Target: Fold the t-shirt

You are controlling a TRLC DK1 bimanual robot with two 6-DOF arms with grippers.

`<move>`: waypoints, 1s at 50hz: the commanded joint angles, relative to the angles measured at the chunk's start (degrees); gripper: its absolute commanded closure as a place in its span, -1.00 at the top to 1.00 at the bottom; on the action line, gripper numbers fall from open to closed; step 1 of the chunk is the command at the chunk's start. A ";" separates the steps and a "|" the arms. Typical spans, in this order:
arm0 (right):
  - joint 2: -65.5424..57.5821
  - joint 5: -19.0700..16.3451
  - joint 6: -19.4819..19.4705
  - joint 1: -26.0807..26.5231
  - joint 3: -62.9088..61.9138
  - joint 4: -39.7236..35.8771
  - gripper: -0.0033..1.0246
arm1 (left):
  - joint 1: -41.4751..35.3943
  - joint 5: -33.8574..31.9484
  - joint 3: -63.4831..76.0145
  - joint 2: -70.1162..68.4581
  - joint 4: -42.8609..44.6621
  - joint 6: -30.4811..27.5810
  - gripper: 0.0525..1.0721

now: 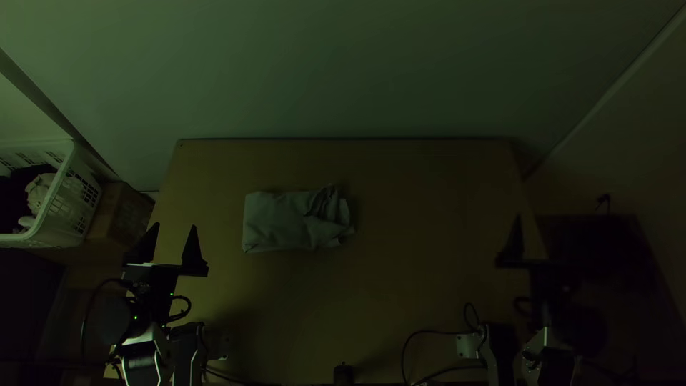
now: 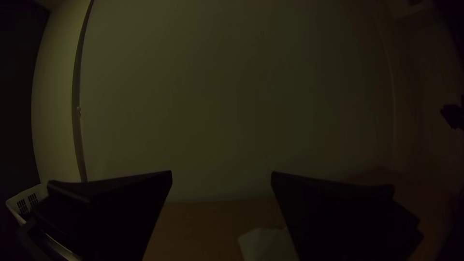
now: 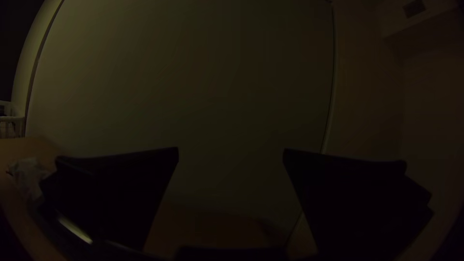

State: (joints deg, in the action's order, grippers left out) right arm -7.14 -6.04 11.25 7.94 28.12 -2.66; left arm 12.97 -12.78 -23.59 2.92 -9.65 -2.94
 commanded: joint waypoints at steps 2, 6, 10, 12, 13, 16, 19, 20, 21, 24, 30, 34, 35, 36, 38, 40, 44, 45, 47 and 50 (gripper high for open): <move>5.29 -0.37 0.97 -0.03 -4.30 0.55 0.93 | 0.39 0.38 3.73 -3.01 0.95 -0.84 0.92; 7.31 -0.28 0.71 0.14 -7.55 0.81 0.91 | 0.48 0.38 6.98 -3.01 3.15 -1.10 0.92; 7.40 0.15 0.00 0.32 -10.01 1.16 0.89 | 0.48 0.38 11.99 -3.01 9.12 -1.19 0.92; 7.40 0.24 0.00 0.40 -11.86 3.01 0.89 | 0.48 0.38 14.01 -3.01 10.79 -1.54 0.92; 7.31 0.33 0.09 0.67 -12.91 4.06 0.89 | 0.48 0.38 15.16 -3.01 11.67 -1.89 0.92; 7.40 0.33 0.44 1.02 -16.08 5.73 0.89 | 0.48 0.38 18.23 -3.09 15.01 -1.72 0.92; 7.40 0.33 0.53 1.37 -19.07 8.10 0.89 | 0.21 0.29 20.87 -3.01 16.59 -1.45 0.92; 7.40 0.33 0.53 1.46 -20.03 8.81 0.89 | 0.04 0.29 21.66 -3.01 17.03 -1.37 0.92; 7.40 0.42 0.62 1.64 -21.18 9.69 0.89 | -0.14 0.38 22.36 -3.01 17.47 -1.02 0.92; 7.40 0.42 0.62 2.51 -24.16 11.71 0.89 | -0.58 0.38 23.77 -3.09 16.68 -0.84 0.92; 7.49 0.51 0.88 4.97 -28.03 11.27 0.89 | -1.81 0.29 23.77 -3.01 13.34 -0.22 0.92; 7.40 0.77 0.09 6.38 -28.03 5.38 0.91 | -2.07 0.29 23.77 -3.01 12.46 0.74 0.92; 7.31 0.77 -0.35 6.56 -28.03 4.85 0.91 | -1.99 0.38 23.77 -3.01 12.37 1.09 0.92; 7.31 0.86 -1.05 6.56 -27.94 4.41 0.91 | -1.99 0.38 23.77 -3.01 12.11 1.09 0.92; 7.31 0.95 -2.90 6.64 -27.86 3.53 0.91 | -1.99 0.47 23.77 -2.92 12.11 1.09 0.92; 7.31 1.39 -4.21 6.64 -27.86 3.36 0.91 | -1.99 0.73 23.77 -3.01 12.02 1.09 0.92; 7.31 4.46 -6.06 6.73 -27.68 2.39 0.91 | -1.99 0.73 23.77 -2.92 12.02 1.09 0.92; 7.31 4.64 -5.97 6.73 -27.68 2.30 0.91 | -1.99 0.73 23.77 -2.92 12.02 1.09 0.92; 7.31 4.64 -5.88 6.64 -27.68 2.30 0.91 | -1.99 0.73 23.77 -2.92 12.02 1.09 0.92; 7.31 4.64 -5.88 6.56 -27.68 2.30 0.91 | -1.99 0.73 23.77 -2.92 12.02 1.09 0.92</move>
State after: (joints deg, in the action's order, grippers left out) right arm -0.19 -1.91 6.61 14.33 1.17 0.78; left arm 11.25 -12.38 -2.66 0.25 3.36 -2.59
